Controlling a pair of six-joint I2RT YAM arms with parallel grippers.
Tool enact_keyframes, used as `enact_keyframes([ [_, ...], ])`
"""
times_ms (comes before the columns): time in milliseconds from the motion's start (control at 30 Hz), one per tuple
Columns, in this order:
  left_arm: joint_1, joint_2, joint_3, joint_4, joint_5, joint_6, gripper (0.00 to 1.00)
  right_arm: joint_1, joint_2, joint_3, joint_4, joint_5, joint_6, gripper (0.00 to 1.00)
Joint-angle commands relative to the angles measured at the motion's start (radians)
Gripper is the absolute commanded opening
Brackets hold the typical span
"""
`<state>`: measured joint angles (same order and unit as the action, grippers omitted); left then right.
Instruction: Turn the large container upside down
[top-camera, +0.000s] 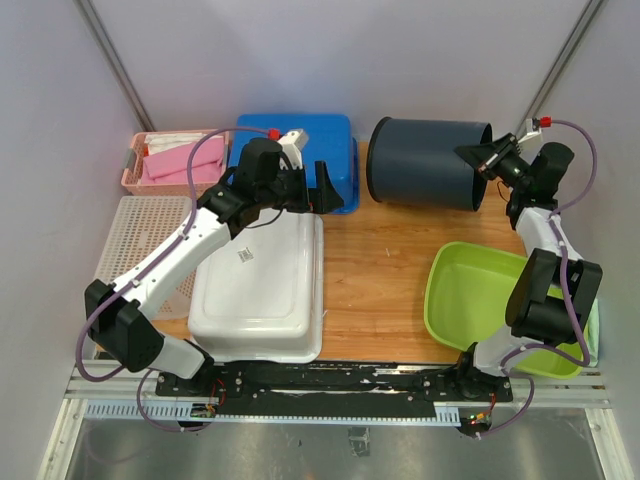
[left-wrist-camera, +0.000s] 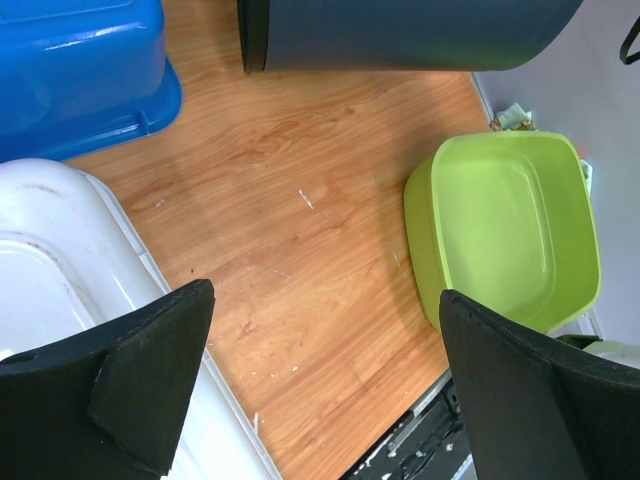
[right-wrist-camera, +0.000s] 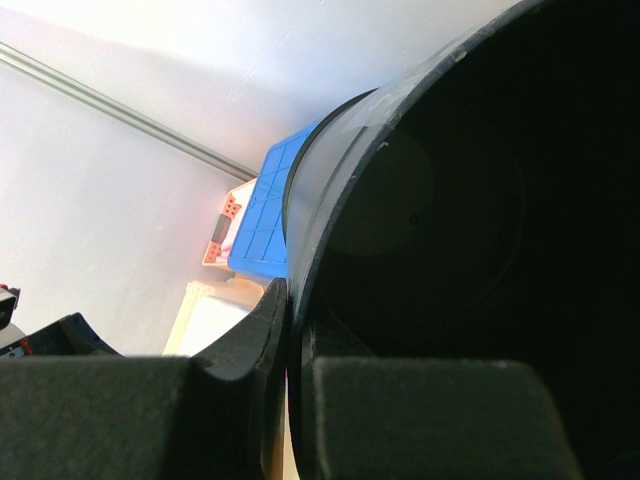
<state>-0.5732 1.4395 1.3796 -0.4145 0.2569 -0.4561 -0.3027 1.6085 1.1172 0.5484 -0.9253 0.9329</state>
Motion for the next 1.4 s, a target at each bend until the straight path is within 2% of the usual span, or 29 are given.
enact_keyframes([
  [0,0.000,-0.036,-0.007,0.003,0.013,0.018,0.99,-0.011,0.047,-0.019,-0.184,-0.035,-0.114,0.01],
  [733,-0.001,-0.042,-0.009,-0.001,0.016,0.023,0.99,-0.030,0.079,-0.025,-0.225,-0.067,-0.147,0.02],
  [1367,-0.001,-0.038,-0.012,0.014,0.022,0.016,0.99,-0.058,0.093,-0.064,-0.367,-0.042,-0.270,0.18],
])
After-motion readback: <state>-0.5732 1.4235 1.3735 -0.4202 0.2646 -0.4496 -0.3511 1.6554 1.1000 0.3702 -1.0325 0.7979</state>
